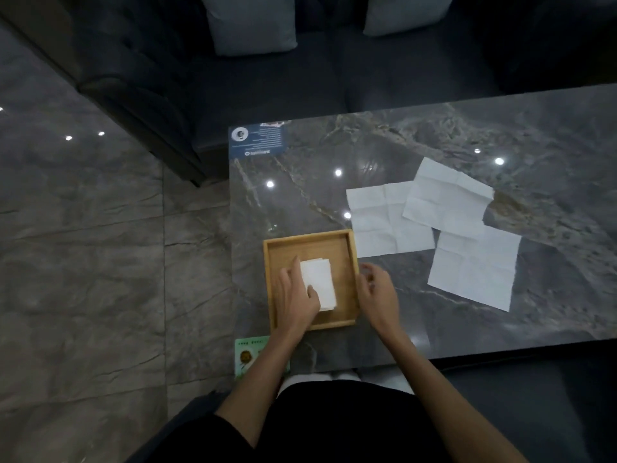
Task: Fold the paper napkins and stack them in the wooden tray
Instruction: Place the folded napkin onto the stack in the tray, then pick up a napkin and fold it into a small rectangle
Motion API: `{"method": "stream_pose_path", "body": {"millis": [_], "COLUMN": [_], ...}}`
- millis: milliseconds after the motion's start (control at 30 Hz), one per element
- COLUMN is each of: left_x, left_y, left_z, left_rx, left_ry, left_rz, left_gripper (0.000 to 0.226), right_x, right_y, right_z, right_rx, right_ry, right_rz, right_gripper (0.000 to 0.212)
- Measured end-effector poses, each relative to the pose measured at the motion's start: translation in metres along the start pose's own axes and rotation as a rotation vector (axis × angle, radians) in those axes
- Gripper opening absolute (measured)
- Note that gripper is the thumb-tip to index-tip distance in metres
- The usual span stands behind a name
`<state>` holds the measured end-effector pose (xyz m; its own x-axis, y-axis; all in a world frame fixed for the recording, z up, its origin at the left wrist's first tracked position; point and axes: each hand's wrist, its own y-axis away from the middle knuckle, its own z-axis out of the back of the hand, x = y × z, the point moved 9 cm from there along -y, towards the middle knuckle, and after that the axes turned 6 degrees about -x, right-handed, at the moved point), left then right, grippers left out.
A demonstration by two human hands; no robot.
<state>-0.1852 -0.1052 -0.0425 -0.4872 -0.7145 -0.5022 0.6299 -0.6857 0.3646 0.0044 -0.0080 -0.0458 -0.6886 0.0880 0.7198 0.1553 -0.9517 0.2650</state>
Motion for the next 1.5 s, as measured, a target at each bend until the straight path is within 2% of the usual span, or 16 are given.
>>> {"method": "stream_pose_path", "body": {"millis": [133,300,433,633,700,767,867,967,1067,1167,1233,1300,1400,1500], "left_x": [-0.082,-0.195,-0.246,-0.267,-0.272,-0.285,-0.307,-0.324,-0.337,-0.338,-0.336,-0.335,-0.333,-0.347], "left_y": [-0.011,-0.015,-0.023,-0.032,-0.038,-0.051,-0.088,-0.129,-0.164,-0.188,-0.198,-0.206,-0.218,-0.22], "left_z": [-0.023,-0.1,-0.172,-0.24,-0.243,-0.235,-0.215,-0.201,-0.2,-0.206,-0.211,-0.213,-0.21,-0.202], "left_rx": [-0.037,0.152,0.328,0.315,0.222,0.093,-0.072,-0.155,-0.149,-0.1,-0.067,-0.061,-0.074,-0.083], "left_ry": [-0.123,-0.162,-0.054,-0.068,-0.07,-0.041,-0.035,-0.071,-0.166,-0.209,-0.214,-0.203,-0.183,-0.179], "left_rz": [-0.226,-0.371,-0.285,-0.107,-0.076,-0.094,-0.123,-0.133,-0.111,-0.013,0.044,0.071,0.087,-0.039], "left_gripper": [0.026,0.024,0.023,0.021,0.02,0.018,0.014,0.018,0.032,0.039,0.042,0.037,0.016,0.018], "right_x": [-0.065,-0.159,-0.215,-0.254,-0.253,-0.242,-0.223,-0.207,-0.194,-0.19,-0.188,-0.184,-0.169,-0.146], "right_y": [-0.029,-0.061,-0.091,-0.112,-0.121,-0.136,-0.173,-0.217,-0.257,-0.285,-0.294,-0.3,-0.308,-0.311], "right_z": [0.098,0.199,0.232,0.237,0.239,0.243,0.241,0.234,0.222,0.21,0.207,0.209,0.215,0.222], "right_rx": [-0.218,-0.384,-0.409,-0.439,-0.458,-0.5,-0.51,-0.468,-0.392,-0.312,-0.292,-0.306,-0.34,-0.298], "right_ry": [-0.068,-0.068,-0.067,-0.013,0.064,0.091,0.023,-0.083,-0.09,-0.063,-0.014,0.017,-0.033,-0.135], "right_rz": [-0.212,-0.478,-0.617,-0.774,-0.764,-0.678,-0.558,-0.525,-0.539,-0.585,-0.601,-0.583,-0.453,-0.318], "right_gripper": [0.014,0.018,0.022,0.03,0.03,0.025,0.021,0.022,0.026,0.033,0.03,0.021,0.017,0.015]}}
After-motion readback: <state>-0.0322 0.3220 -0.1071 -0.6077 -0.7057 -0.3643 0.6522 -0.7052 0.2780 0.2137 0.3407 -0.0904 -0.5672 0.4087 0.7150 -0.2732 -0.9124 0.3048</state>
